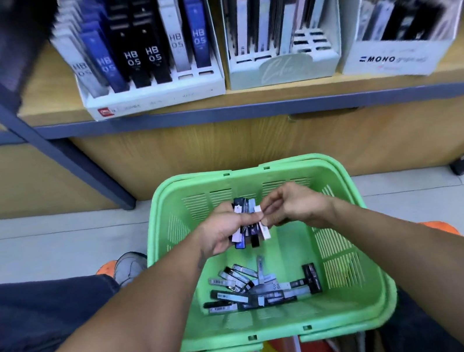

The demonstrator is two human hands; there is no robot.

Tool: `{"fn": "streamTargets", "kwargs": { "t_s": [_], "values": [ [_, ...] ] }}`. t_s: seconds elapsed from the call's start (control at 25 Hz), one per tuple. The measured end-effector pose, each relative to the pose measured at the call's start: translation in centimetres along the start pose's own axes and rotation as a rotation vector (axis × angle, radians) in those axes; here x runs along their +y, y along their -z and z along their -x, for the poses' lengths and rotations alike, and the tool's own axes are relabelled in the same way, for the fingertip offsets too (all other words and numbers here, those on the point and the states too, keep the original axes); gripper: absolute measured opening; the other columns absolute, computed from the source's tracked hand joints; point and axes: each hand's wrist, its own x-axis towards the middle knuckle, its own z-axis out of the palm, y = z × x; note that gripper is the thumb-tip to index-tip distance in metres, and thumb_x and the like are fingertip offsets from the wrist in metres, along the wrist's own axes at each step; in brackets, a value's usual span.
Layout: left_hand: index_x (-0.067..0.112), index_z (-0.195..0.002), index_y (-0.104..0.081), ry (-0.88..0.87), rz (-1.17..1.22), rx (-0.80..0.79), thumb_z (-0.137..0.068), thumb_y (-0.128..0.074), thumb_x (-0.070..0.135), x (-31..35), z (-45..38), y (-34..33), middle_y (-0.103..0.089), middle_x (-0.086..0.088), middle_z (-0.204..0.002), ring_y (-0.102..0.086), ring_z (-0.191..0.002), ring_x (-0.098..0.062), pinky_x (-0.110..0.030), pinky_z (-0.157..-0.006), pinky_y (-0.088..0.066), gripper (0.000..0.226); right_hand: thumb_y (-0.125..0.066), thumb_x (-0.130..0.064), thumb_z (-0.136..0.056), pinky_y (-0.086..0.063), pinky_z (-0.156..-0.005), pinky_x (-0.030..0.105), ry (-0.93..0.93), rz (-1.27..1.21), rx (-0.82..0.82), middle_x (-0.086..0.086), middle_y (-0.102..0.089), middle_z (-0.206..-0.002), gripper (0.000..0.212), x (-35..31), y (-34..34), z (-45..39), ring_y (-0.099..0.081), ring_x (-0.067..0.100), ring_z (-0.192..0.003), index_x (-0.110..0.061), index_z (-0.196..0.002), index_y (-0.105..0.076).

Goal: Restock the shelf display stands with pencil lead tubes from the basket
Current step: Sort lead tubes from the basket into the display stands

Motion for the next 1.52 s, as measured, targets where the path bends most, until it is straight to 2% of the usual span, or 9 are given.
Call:
{"fn": "streamTargets", "kwargs": {
  "t_s": [0.08, 0.28, 0.48, 0.6, 0.96, 1.08, 1.24, 1.4, 1.52],
  "values": [
    [-0.001, -0.111, -0.067, -0.072, -0.036, -0.059, -0.078, -0.082, 0.007, 1.9, 1.7, -0.5, -0.075, -0.019, -0.098, -0.074, -0.085, -0.03, -0.057, -0.09, -0.057, 0.037, -0.081, 0.012, -0.073, -0.057, -0.066, 0.023, 0.032, -0.049, -0.002, 0.007, -0.075, -0.077, 0.03, -1.8, 0.8, 1.7, -0.073, 0.016, -0.074, -0.001, -0.096, -0.067],
    [0.005, -0.094, -0.062, -0.239, -0.184, -0.198, -0.088, -0.074, 0.002, 8.2, 6.2, -2.2, -0.069, -0.016, -0.077, -0.066, -0.062, -0.025, -0.035, -0.059, -0.058, 0.014, -0.077, 0.017, -0.075, -0.057, -0.067, 0.025, 0.179, -0.027, -0.009, 0.011, -0.071, -0.078, 0.029, -6.8, 2.9, 6.6, -0.067, 0.017, -0.067, -0.004, -0.093, -0.068],
    [0.006, -0.095, -0.052, -0.324, -0.321, -0.206, -0.091, -0.069, -0.004, 14.7, 10.8, -4.5, -0.062, -0.014, -0.068, -0.058, -0.059, -0.025, -0.033, -0.055, -0.054, 0.02, -0.064, 0.011, -0.089, -0.061, -0.073, 0.032, 0.285, -0.042, -0.055, 0.013, -0.068, -0.089, 0.021, -12.5, 6.1, 11.7, -0.072, 0.024, -0.08, -0.006, -0.099, -0.071],
    [0.004, -0.103, -0.053, -0.383, -0.34, -0.195, -0.092, -0.067, -0.004, 17.9, 12.9, -5.8, -0.061, -0.014, -0.068, -0.057, -0.057, -0.024, -0.032, -0.054, -0.054, 0.02, -0.064, 0.005, -0.093, -0.058, -0.064, 0.031, 0.361, -0.078, -0.064, 0.014, -0.065, -0.089, 0.021, -15.3, 7.3, 13.9, -0.069, 0.026, -0.074, -0.005, -0.111, -0.07],
    [0.003, -0.095, -0.064, -0.546, -0.233, -0.096, -0.088, -0.076, 0.005, 26.6, 14.2, -11.0, -0.063, -0.01, -0.064, -0.059, -0.051, -0.019, -0.027, -0.049, -0.052, 0.014, -0.071, 0.0, -0.09, -0.058, -0.069, 0.02, 0.659, 0.014, 0.573, 0.014, -0.075, -0.085, 0.011, -23.1, 13.7, 18.5, -0.072, 0.017, -0.074, -0.003, -0.099, -0.074],
    [0.005, -0.095, -0.064, -0.579, -0.192, -0.081, -0.088, -0.076, 0.008, 29.2, 12.9, -13.7, -0.064, -0.009, -0.065, -0.059, -0.052, -0.019, -0.028, -0.051, -0.051, 0.015, -0.069, -0.001, -0.092, -0.058, -0.065, 0.019, 0.614, 0.294, 0.762, 0.01, -0.075, -0.091, 0.021, -24.9, 16.7, 19.8, -0.075, 0.012, -0.076, -0.006, -0.112, -0.069],
    [0.01, -0.086, -0.065, -0.602, -0.141, -0.117, -0.089, -0.075, 0.008, 30.8, 11.1, -16.4, -0.063, -0.01, -0.066, -0.058, -0.053, -0.02, -0.027, -0.052, -0.05, 0.01, -0.083, -0.015, -0.082, -0.057, -0.072, 0.026, 0.572, 0.651, 1.048, 0.001, -0.075, -0.092, 0.02, -25.2, 19.8, 20.7, -0.069, 0.01, -0.079, -0.015, -0.101, -0.077],
    [0.009, -0.087, -0.067, -0.606, -0.123, -0.139, -0.089, -0.075, 0.006, 31.0, 9.7, -17.6, -0.062, -0.009, -0.066, -0.059, -0.056, -0.019, -0.027, -0.052, -0.051, 0.009, -0.076, -0.011, -0.088, -0.052, -0.084, 0.026, 0.567, 0.808, 1.169, 0.006, -0.074, -0.109, 0.027, -24.5, 20.9, 20.0, -0.066, 0.015, -0.094, -0.012, -0.115, -0.074],
    [0.008, -0.088, -0.067, -0.593, -0.129, -0.148, -0.089, -0.074, 0.005, 30.8, 9.6, -18.2, -0.062, -0.009, -0.065, -0.058, -0.053, -0.019, -0.026, -0.051, -0.051, 0.008, -0.074, -0.011, -0.089, -0.055, -0.081, 0.031, 0.526, 0.929, 1.217, 0.01, -0.073, -0.103, 0.016, -24.2, 21.3, 19.5, -0.067, 0.023, -0.092, -0.011, -0.105, -0.075]
  ]
}}
